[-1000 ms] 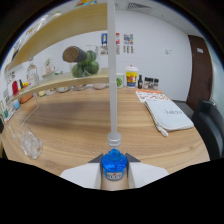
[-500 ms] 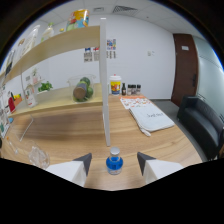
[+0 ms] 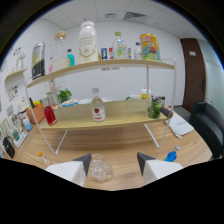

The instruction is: Make me a cup of Mount Fuji.

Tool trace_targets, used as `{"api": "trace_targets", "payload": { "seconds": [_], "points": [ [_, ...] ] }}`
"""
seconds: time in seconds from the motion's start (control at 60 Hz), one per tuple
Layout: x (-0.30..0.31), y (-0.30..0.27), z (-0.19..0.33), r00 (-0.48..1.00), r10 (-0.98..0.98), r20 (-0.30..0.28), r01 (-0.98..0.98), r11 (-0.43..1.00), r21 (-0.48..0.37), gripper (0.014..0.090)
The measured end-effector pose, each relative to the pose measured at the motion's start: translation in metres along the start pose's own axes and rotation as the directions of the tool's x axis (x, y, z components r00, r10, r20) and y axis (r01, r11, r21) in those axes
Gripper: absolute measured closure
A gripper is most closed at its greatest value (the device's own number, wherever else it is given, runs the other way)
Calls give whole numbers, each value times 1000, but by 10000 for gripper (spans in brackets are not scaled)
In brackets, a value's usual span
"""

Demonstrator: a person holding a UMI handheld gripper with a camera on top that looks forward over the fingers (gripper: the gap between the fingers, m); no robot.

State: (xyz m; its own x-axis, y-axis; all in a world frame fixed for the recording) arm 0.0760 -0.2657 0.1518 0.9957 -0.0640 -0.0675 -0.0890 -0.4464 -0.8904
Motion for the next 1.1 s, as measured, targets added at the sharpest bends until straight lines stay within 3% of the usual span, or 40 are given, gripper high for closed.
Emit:
{"api": "trace_targets", "payload": {
  "seconds": [0.067, 0.083, 0.1, 0.3, 0.5, 0.6, 0.767, 0.867, 0.967, 1.067, 1.1],
  "points": [
    [-24, -6, 2, 1000, -11, 11, 11, 1000, -4, 191],
    [-30, -10, 2, 1000, -14, 12, 14, 1000, -4, 242],
    [-35, -15, 1, 1000, -15, 13, 15, 1000, 0, 190],
    [-92, -105, -24, 999, -29, 20, 28, 998, 55, 193],
    [-145, -209, -46, 996, -56, 68, 42, 980, 193, 193],
    [-163, -243, -40, 994, -71, 88, 46, 964, 262, 188],
    [-173, -272, -8, 993, -103, 64, 79, 948, 308, 196],
    [-172, -274, 18, 994, -93, 51, 74, 955, 289, 255],
    [-167, -274, 36, 996, -84, 27, 74, 959, 273, 398],
    [-162, -279, 39, 997, -80, 11, 73, 956, 285, 616],
    [-162, -280, 39, 997, -77, 3, 73, 954, 290, 618]
  ]
}}
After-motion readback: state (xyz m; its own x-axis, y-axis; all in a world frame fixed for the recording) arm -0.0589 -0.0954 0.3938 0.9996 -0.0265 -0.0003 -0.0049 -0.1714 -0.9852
